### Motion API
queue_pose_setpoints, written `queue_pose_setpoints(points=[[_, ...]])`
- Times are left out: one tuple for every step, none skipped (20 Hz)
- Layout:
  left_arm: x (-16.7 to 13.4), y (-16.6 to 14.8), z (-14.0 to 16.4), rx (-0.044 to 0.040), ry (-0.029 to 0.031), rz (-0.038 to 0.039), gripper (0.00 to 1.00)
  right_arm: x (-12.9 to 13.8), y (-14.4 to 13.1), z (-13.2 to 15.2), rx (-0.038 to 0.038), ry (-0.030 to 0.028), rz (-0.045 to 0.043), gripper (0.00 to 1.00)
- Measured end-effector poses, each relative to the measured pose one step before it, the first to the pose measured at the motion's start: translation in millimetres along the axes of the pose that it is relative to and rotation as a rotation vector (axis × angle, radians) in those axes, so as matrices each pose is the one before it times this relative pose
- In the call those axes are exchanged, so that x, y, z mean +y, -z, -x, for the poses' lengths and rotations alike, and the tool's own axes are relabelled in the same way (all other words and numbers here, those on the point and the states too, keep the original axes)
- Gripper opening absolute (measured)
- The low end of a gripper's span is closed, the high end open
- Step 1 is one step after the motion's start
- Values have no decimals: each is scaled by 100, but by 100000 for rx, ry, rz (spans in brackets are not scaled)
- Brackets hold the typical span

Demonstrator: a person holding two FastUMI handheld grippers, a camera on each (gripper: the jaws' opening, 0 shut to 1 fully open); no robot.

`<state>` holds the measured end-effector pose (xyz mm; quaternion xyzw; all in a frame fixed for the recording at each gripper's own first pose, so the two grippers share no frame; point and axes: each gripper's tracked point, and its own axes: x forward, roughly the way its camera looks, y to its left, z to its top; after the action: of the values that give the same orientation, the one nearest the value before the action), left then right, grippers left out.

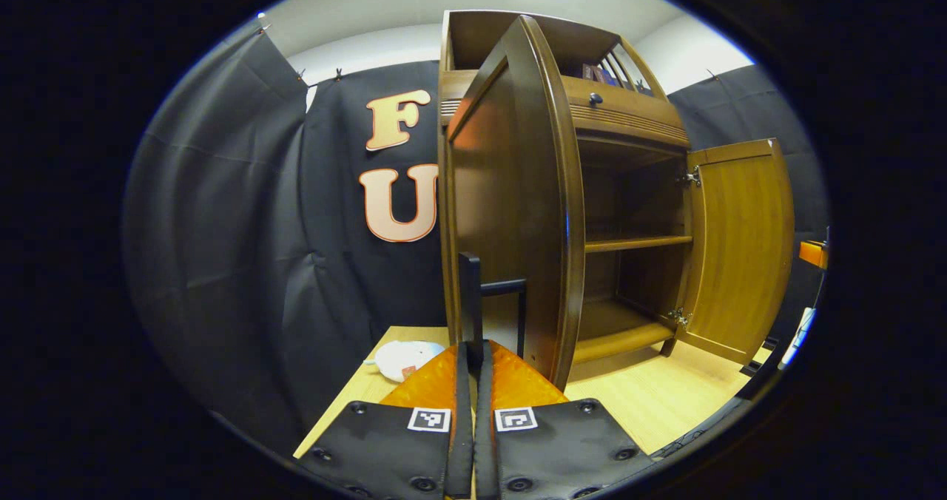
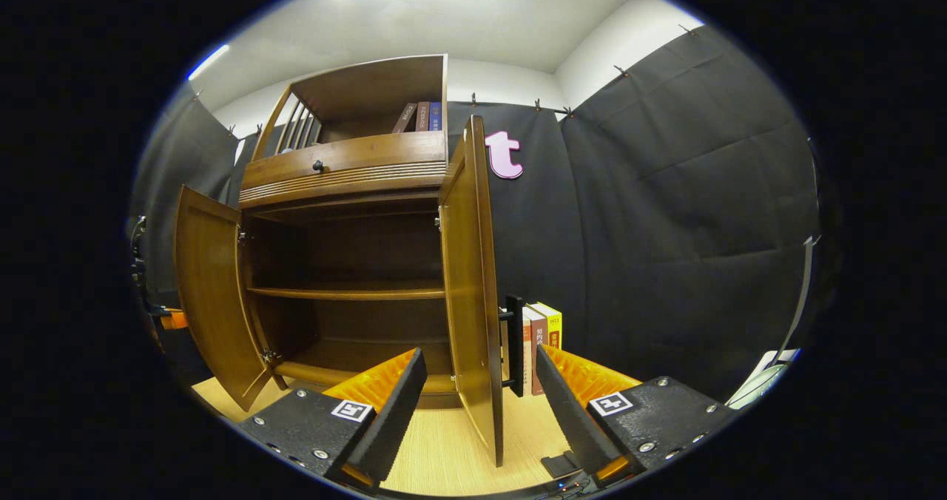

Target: Open the right door of the double-door shoe cabinet with the right hand, and open the left door with the left hand.

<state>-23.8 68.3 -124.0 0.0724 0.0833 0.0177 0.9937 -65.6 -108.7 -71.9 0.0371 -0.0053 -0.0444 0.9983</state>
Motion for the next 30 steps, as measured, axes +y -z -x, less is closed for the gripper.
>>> queue_pose_setpoints(points=[[464, -86, 0, 398, 428, 1741, 8, 371, -27, -55, 68, -555, -139, 91], [376, -89, 34, 383, 602, 1192, 8, 242, 56, -250, 170, -450, 128, 91], [175, 150, 198, 391, 716, 350, 8, 279, 62, -88, 162, -373, 227, 91], [102, -10, -10, -17, 25, -66, 8, 364, 67, -142, 20, -430, 178, 91], [146, 20, 190, 250, 19, -752, 10, 331, 53, -86, 145, -536, 88, 91], [-7, -59, -33, 9, 215, -454, 8, 408, 35, -98, 116, -737, 141, 91], [99, 65, 45, 182, 207, -225, 8, 365, 9, -220, 74, -397, 85, 91], [159, -66, 8, 55, 161, -454, 8, 380, -16, -229, -23, -530, -36, 91], [380, 23, 61, 175, -319, -206, 8, 335, -115, -173, 71, -584, 4, 91], [391, 24, 116, 12, -333, 58, 8, 338, 39, -223, 67, -487, 159, 91], [522, 42, 121, -126, -429, 389, 8, 322, 16, -120, 22, -440, 34, 91], [575, -67, -6, -67, -581, 713, 8, 365, 9, -186, 75, -630, -125, 91], [584, -51, -67, -47, -422, 811, 8, 388, 29, -255, 164, -452, -227, 91], [485, -96, -55, 68, -105, 733, 8, 338, 42, -245, 170, -466, -77, 91], [340, 130, 63, 64, 16, 541, 6, 344, 73, -192, 126, -406, 110, 91], [331, -51, -35, 101, 87, 281, 6, 370, 83, -225, 112, -376, 129, 91], [399, -70, -30, -148, 3, 2, 8, 345, 36, -179, 109, -405, 28, 91], [389, -45, -101, -28, -113, -352, 8, 393, 97, -201, 150, -414, 8, 91], [332, 57, -12, -59, 261, -34, 8, 309, 124, -218, 385, -298, 90, 91], [106, -92, 0, -74, 905, 660, 7, 309, 98, -230, 335, -306, 30, 91], [88, 58, 32, 175, 663, 284, 7, 338, 124, -203, 287, -419, 24, 91], [225, -15, -24, 39, 433, -354, 7, 334, 35, -258, 246, -334, -89, 91], [405, -88, 134, -2, 426, -234, 7, 340, 74, -218, 190, -491, -42, 91], [216, -159, 73, 117, 468, 101, 7, 360, 105, -193, 218, -350, -88, 91], [350, 64, 79, -52, 391, 501, 7, 328, 32, -228, 86, -413, -29, 91], [151, -14, 2, 95, 360, 440, 7, 279, 103, -186, 134, -273, -19, 91], [129, 32, -25, -10, 406, 349, 7, 293, 138, -205, 367, -408, 110, 91], [95, 5, -53, 65, 429, 200, 7, 234, 27, -157, 336, -240, 62, 91], [76, -10, -31, -75, 412, 421, 7, 211, 64, -128, 180, -347, 166, 91], [65, -5, -63, 124, 297, 216, 8, 253, 6, -96, 81, -159, 212, 91]])
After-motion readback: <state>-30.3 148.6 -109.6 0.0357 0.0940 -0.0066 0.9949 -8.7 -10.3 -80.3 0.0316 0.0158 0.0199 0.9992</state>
